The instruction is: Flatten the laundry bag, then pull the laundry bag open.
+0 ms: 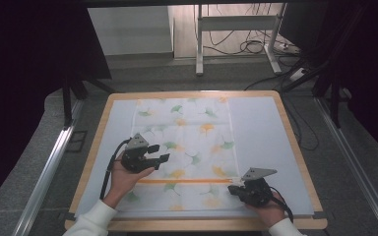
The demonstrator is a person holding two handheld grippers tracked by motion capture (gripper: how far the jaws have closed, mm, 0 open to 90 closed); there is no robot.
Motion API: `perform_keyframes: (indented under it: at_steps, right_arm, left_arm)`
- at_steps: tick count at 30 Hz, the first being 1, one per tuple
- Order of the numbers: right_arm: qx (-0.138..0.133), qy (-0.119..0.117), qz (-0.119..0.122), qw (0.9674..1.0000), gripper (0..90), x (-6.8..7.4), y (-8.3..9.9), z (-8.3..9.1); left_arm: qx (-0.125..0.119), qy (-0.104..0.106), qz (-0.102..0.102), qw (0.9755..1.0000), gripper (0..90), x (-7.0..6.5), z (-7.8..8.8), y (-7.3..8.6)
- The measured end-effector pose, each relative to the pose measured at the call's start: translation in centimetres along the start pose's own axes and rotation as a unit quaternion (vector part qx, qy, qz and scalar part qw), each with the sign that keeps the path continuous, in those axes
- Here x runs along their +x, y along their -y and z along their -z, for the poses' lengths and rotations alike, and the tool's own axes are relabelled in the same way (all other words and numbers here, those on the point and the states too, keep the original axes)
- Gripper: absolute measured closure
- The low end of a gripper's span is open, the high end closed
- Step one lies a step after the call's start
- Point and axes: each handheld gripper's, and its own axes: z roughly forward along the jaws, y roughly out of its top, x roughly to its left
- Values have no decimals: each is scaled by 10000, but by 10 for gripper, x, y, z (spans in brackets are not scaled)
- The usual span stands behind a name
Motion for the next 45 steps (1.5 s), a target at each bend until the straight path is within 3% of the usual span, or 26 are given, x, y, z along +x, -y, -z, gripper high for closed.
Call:
perform_keyframes:
  at_steps: [12, 26, 45]
  right_arm:
    - [-28, 52, -172, 9998, 892, -3, 9, 12]
    - [-21, 52, -100, 9999, 892, 1, 12, 15]
    - [32, 61, -149, 9999, 892, -1, 12, 13]
  left_arm:
    - [161, 295, -345, 9988, 432, -31, -21, -3]
    - [191, 377, -552, 9976, 439, -49, -33, -10]
    - [464, 567, -742, 9946, 434, -72, -63, -15]
